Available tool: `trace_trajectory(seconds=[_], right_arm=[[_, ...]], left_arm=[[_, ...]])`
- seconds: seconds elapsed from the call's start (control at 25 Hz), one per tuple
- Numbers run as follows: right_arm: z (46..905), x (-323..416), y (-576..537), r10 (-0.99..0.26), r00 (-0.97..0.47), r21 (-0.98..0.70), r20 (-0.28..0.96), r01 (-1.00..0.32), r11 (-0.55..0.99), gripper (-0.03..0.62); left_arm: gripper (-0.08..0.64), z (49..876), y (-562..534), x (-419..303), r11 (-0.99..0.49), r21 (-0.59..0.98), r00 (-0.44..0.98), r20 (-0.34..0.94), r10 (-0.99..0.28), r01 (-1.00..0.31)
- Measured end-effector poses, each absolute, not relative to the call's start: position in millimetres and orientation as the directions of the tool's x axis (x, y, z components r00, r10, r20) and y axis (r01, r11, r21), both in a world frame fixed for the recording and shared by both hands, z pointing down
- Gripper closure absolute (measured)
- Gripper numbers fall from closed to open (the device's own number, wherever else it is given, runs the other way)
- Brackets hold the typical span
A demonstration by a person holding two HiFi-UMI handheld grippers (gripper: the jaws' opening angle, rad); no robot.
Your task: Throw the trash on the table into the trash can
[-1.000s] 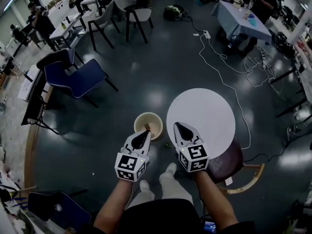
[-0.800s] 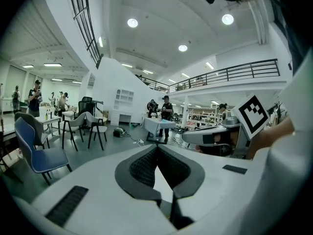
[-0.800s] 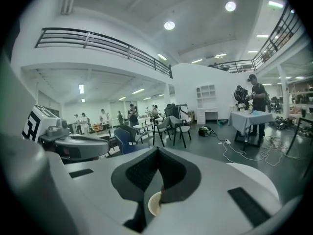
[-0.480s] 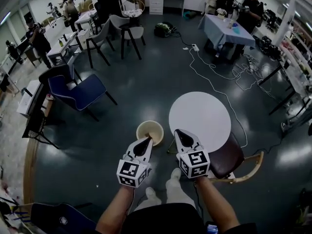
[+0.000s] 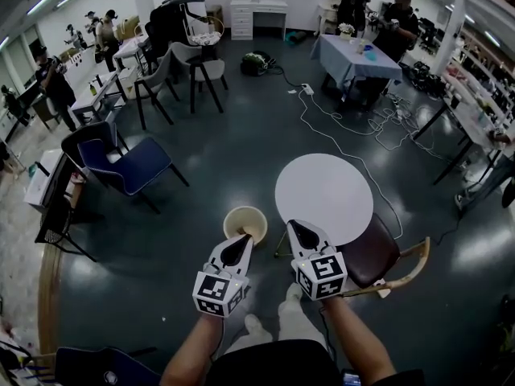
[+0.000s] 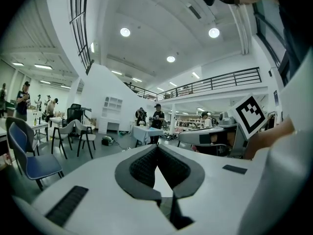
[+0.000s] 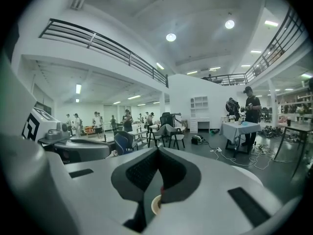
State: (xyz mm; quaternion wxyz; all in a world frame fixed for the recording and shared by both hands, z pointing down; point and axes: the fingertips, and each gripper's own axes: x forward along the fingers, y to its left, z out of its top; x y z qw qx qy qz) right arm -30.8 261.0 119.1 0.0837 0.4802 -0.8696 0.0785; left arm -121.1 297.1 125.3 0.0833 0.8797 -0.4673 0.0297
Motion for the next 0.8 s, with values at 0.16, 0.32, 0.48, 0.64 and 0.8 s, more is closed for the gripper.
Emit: trace_trajectory(seconds=[0.16,0.32,0.48,0.64,0.8], right_arm=[[113.6,-29.6,274.8,-0.831,-0.515,-0.043,0.21,-0.854,0.518,0.574],[105.0,-24.4,282.8,-0.84,-0.504,-0.034,0.201,-0.861,0.508,0.574],[99.5,-18.0,288.3,-0.846,-0.499,-0.035,0.188,-0.864,0.502,0.574],[91.9,-14.5,293.5,-0.844,-0.506,-0.033,0.18,-0.86,0.509,0.574],[86.4,-8.6,300.2,-0.84,-0.514,-0.034,0.174,-0.855,0.517,0.574]], left_arm=[[0.552,119.7,307.4,-120.1,-0.562,0.114,0.573,0.118,-0.811,-0.819],[0.552,111.2,313.1,-116.2,-0.574,0.114,0.584,0.106,-0.805,-0.811],[0.552,106.4,318.9,-109.9,-0.582,0.109,0.591,0.095,-0.801,-0.806],[0.552,97.4,323.6,-105.3,-0.58,0.103,0.588,0.084,-0.805,-0.808],[0.552,91.5,329.5,-97.4,-0.58,0.102,0.588,0.081,-0.805,-0.808]])
